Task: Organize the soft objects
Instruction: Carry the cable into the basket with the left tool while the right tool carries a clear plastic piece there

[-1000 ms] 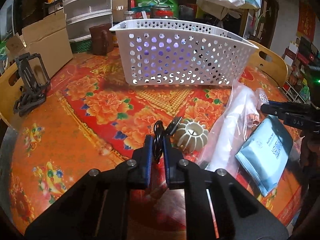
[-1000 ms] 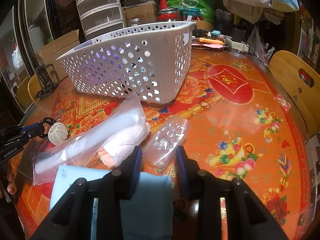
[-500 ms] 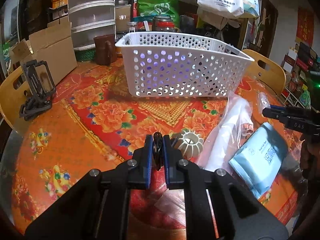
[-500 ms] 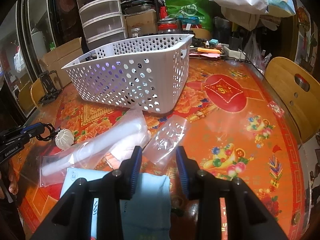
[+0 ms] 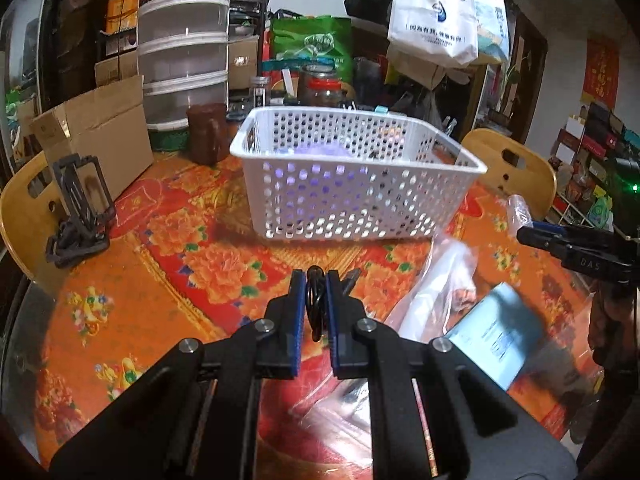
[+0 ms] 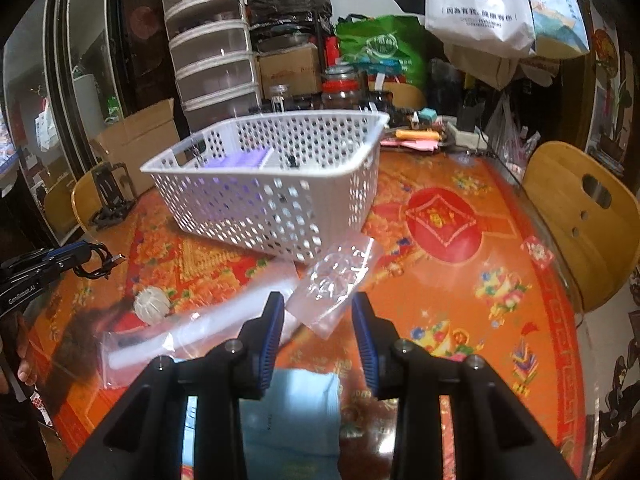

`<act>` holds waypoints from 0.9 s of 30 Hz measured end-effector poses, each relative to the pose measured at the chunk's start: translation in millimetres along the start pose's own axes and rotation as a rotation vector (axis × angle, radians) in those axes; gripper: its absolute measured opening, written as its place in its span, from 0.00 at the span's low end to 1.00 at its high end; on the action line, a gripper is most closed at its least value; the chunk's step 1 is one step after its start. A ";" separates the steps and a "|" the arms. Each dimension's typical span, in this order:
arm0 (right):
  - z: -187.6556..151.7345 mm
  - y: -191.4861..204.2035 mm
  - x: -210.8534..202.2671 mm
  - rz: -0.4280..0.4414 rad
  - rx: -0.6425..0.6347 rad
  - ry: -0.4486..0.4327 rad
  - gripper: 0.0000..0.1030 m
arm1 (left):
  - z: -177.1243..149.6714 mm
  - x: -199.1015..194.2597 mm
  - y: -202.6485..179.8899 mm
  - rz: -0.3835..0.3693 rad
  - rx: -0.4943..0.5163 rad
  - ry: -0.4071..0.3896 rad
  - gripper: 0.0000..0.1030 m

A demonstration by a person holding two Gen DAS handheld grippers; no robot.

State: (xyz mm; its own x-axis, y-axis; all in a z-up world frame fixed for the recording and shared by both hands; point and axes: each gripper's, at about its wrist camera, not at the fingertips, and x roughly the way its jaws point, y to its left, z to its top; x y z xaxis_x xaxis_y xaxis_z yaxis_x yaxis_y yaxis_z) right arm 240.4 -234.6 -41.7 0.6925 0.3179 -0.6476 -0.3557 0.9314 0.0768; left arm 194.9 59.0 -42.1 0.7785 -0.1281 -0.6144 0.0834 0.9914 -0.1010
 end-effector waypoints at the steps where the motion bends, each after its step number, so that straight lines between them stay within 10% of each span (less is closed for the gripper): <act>1: 3.8 1.6 -3.4 -0.001 -0.005 -0.009 0.33 | 4.1 -2.2 -0.7 0.001 0.001 -0.006 0.09; 16: 88.5 38.1 -23.8 0.035 -0.099 -0.074 0.33 | 115.0 -30.7 -15.1 -0.069 -0.010 -0.101 0.09; 27: 137.7 32.0 45.8 0.014 -0.088 0.011 0.33 | 193.6 44.5 -18.6 -0.010 -0.038 -0.032 0.09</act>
State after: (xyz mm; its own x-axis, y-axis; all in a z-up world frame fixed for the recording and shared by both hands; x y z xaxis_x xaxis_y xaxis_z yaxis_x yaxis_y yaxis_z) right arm 347.2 -165.8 35.5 0.6801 0.3285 -0.6554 -0.4193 0.9076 0.0198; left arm 348.4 40.2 83.9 0.7975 -0.1366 -0.5877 0.0680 0.9882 -0.1374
